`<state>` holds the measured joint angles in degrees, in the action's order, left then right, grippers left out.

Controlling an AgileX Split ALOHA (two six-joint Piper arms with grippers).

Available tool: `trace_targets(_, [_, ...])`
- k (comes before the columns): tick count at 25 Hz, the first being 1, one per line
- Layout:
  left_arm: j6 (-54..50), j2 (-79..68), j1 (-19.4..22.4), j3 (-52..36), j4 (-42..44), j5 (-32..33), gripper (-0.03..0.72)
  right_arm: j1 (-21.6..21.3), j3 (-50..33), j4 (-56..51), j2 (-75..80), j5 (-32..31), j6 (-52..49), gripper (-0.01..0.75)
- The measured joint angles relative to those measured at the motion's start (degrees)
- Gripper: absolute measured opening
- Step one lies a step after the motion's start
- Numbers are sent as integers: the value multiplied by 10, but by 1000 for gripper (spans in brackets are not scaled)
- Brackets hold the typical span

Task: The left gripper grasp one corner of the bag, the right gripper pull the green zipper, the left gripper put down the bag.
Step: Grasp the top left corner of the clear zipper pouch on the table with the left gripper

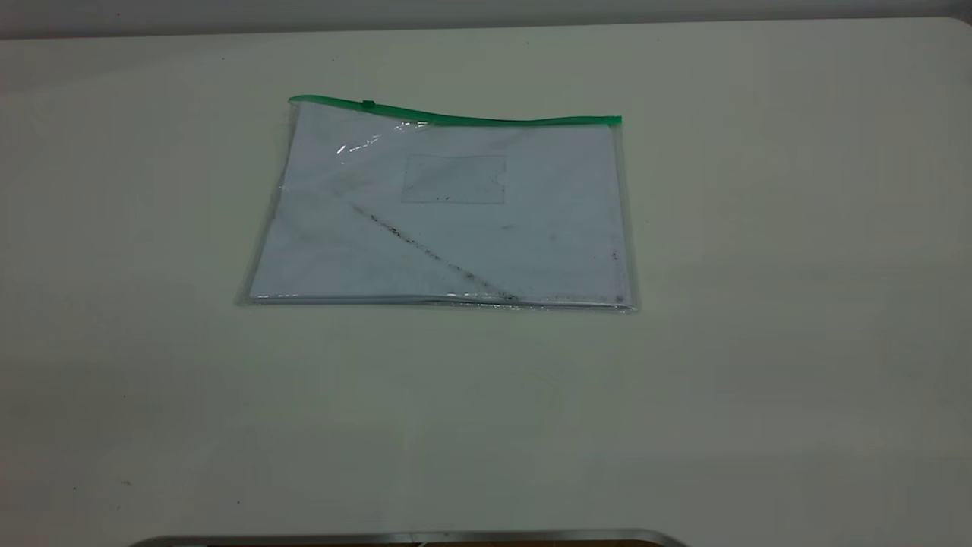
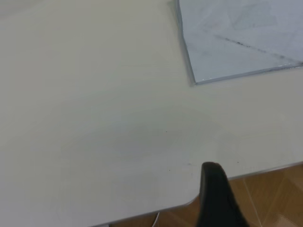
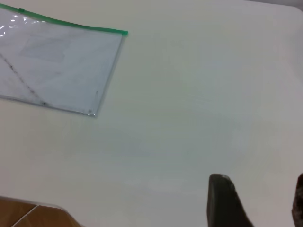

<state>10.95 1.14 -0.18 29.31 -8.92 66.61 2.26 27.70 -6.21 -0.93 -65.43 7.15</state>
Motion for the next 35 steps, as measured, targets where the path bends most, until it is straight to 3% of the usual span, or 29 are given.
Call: trace_targets(35, [0, 0, 0, 0, -27, 0, 496, 0, 0, 0, 0, 4, 0, 389])
